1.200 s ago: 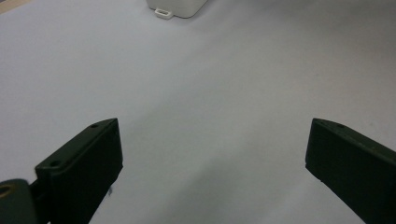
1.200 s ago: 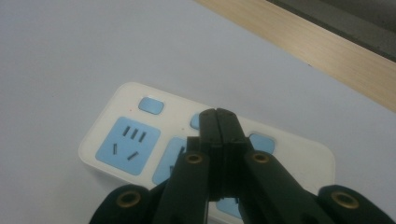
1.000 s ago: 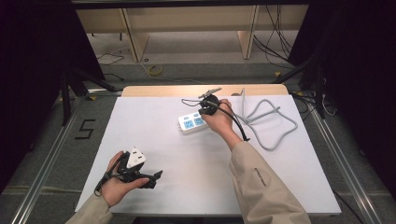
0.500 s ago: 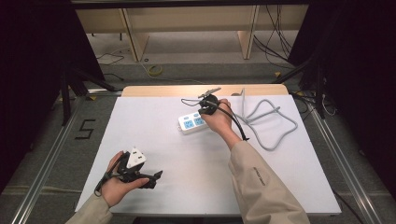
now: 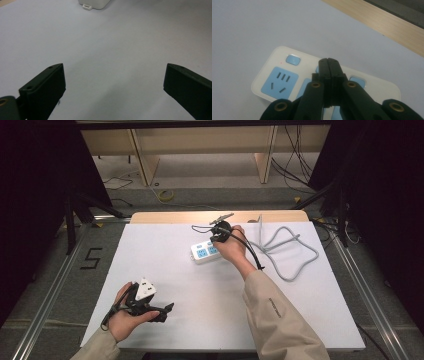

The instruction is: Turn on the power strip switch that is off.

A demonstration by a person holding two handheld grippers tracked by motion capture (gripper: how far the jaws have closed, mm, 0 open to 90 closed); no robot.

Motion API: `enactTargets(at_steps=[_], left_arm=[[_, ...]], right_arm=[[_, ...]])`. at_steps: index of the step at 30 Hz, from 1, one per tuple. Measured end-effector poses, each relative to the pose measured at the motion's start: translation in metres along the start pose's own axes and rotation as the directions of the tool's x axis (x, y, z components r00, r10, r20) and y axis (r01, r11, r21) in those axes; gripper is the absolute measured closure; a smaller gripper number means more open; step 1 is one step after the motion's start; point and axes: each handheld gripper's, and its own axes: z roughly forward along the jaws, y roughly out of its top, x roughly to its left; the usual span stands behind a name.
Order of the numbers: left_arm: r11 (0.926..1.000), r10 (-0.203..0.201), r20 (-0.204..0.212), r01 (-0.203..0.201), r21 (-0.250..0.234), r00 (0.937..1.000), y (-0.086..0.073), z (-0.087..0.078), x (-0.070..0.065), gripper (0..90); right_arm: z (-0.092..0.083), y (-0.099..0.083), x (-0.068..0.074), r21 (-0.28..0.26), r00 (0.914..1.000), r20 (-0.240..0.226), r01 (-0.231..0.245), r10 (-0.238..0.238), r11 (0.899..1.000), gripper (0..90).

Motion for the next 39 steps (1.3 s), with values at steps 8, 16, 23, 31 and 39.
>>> enactTargets(at_steps=[8,16,23,31,39], left_arm=[[1.0,-0.001,-0.001,0.001,-0.001,1.0,0.0,0.0,0.0,3.6],[1.0,-0.004,-0.002,0.004,0.0,1.0,-0.001,-0.001,0.0,3.6],[1.0,-0.004,-0.001,0.004,-0.001,1.0,-0.001,0.0,0.0,3.6],[1.0,-0.004,-0.001,0.004,-0.001,1.0,-0.001,0.0,0.0,3.6],[1.0,-0.004,0.0,0.004,-0.001,1.0,-0.001,0.0,0.0,3.6]], right_arm=[[0.003,0.003,0.002,-0.002,1.0,0.0,0.002,-0.002,1.0,90.0],[0.007,0.005,0.002,0.008,1.0,0.004,-0.001,0.001,1.0,90.0],[0.012,0.005,0.003,0.017,1.0,0.002,-0.005,0.005,1.0,90.0],[0.014,0.006,0.004,0.022,1.0,0.004,-0.003,0.003,1.0,90.0],[0.016,0.007,0.004,0.027,1.0,0.007,0.0,0.0,1.0,90.0]])
